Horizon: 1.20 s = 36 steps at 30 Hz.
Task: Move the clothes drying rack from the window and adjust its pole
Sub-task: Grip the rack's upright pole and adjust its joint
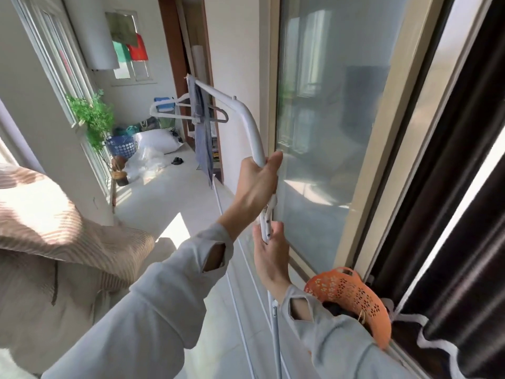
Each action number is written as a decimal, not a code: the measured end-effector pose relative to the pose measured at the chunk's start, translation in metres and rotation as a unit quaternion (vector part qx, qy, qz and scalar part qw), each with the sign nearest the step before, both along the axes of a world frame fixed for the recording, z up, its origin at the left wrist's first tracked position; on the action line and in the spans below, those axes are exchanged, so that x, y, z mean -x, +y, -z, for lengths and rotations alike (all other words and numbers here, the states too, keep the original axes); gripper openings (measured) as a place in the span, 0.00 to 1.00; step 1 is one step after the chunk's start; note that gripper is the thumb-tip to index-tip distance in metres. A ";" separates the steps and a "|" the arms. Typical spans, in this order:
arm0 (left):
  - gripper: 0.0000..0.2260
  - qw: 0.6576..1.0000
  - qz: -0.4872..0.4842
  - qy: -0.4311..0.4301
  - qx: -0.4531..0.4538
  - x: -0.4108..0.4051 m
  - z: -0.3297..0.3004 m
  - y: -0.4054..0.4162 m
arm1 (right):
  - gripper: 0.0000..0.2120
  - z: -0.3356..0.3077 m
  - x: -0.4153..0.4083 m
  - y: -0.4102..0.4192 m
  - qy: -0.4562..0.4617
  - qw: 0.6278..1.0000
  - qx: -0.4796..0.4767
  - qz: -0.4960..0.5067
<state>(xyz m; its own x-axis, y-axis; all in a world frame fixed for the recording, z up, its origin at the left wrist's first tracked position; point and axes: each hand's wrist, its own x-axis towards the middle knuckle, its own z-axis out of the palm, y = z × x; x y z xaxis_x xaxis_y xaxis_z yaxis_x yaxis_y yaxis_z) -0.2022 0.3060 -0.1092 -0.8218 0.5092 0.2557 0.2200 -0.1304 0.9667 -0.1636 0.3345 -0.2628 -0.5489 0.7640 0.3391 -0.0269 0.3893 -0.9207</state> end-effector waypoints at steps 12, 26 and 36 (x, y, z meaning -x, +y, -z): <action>0.24 0.998 -0.052 0.026 -0.030 0.050 0.009 0.008 | 0.17 0.005 0.061 0.008 -0.015 0.999 0.051 -0.008; 0.19 0.996 -0.088 -0.014 0.008 0.108 0.010 0.100 | 0.17 0.014 0.129 0.104 -0.006 0.987 0.070 -0.141; 0.21 0.990 -0.137 -0.019 0.033 0.149 0.008 0.127 | 0.16 0.015 0.172 0.129 -0.045 0.991 0.056 -0.114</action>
